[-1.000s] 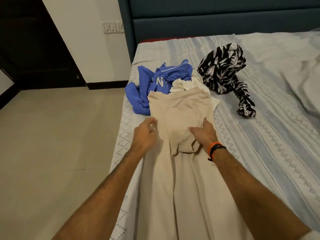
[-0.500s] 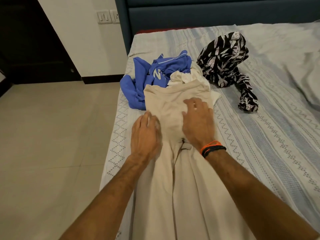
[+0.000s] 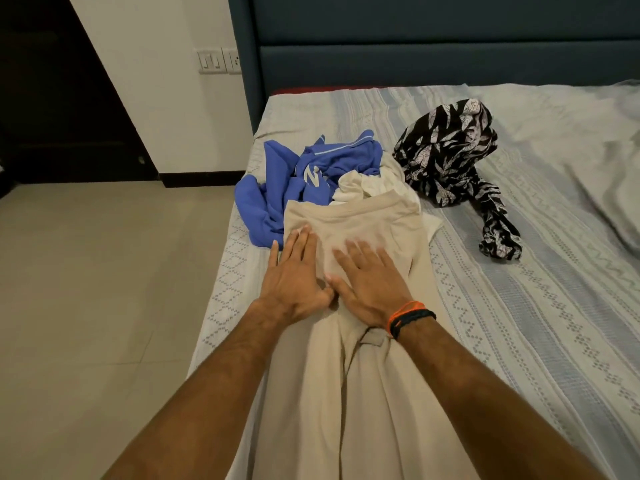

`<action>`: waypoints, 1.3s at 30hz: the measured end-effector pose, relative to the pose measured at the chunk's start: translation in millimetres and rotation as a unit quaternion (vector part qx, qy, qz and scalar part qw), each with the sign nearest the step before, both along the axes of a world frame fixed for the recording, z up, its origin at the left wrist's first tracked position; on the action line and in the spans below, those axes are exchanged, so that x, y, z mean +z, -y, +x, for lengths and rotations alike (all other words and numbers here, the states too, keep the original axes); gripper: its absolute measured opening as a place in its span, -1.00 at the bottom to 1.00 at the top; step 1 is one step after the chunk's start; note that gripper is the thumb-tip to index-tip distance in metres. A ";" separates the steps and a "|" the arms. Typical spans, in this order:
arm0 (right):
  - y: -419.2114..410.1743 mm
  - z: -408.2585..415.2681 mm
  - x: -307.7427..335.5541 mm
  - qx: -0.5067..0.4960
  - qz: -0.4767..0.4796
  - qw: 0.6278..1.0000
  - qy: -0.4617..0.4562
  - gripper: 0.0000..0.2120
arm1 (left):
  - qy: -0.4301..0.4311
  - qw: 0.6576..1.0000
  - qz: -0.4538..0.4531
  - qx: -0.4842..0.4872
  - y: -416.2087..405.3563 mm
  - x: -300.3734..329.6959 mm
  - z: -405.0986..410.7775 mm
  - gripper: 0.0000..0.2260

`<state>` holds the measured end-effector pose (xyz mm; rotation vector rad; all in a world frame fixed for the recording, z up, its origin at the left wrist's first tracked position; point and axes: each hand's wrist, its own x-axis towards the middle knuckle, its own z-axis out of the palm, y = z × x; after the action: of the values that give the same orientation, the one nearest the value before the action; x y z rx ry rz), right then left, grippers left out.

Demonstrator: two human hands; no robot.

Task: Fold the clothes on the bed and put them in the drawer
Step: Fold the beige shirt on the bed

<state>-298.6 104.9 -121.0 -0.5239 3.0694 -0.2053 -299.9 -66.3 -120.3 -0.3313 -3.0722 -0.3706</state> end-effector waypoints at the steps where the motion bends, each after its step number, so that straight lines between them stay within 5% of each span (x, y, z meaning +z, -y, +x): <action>1: -5.0 -3.5 -4.5 -0.014 0.003 1.000 0.023 -0.27 | 0.028 0.999 -0.017 -0.005 2.3 0.7 -6.1 -0.10; 4: -8.2 -12.6 -11.4 -0.053 0.012 0.998 0.019 -0.29 | 0.096 0.995 -0.039 -0.001 3.3 3.9 -20.1 -0.02; 8: 0.6 -25.6 -2.5 -0.060 0.000 0.997 -0.056 -0.10 | -0.010 0.999 -0.028 0.042 -14.2 4.2 -27.5 -0.27; 13: -36.0 -56.6 -9.2 -0.089 0.018 0.996 -0.009 -0.10 | -0.047 0.996 -0.059 0.046 -0.9 -17.6 -44.7 -0.01; 19: -46.1 -66.4 -25.2 -0.119 -0.007 0.991 -0.057 0.01 | -0.095 0.994 -0.041 0.034 6.6 -38.3 -57.4 -0.02; 25: -43.4 -59.8 -12.0 -0.120 0.012 0.993 0.003 -0.13 | -0.049 0.996 -0.061 0.045 2.2 -27.1 -51.1 -0.08; 29: -24.9 -5.9 9.6 -0.083 -0.045 0.994 -0.063 -0.36 | -0.085 0.995 -0.008 0.053 -19.5 -1.3 -12.3 -0.34; 33: -38.4 64.0 0.3 0.027 -0.042 0.999 0.011 -0.18 | -0.064 0.994 0.083 0.020 -30.0 -2.2 62.3 -0.34; 37: -59.1 76.9 3.7 -0.069 -0.024 0.997 0.034 -0.20 | 0.028 0.999 0.024 0.012 -11.9 -13.8 95.3 -0.38; 39: -48.7 93.2 15.2 -0.106 -0.093 0.990 -0.021 -0.38 | 0.034 0.998 0.049 0.025 -9.5 -8.0 97.7 -0.42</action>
<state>-205.5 153.6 -105.8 -0.2064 3.1628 -0.4937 -202.3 -56.9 -128.3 -0.2421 -3.1076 -0.5392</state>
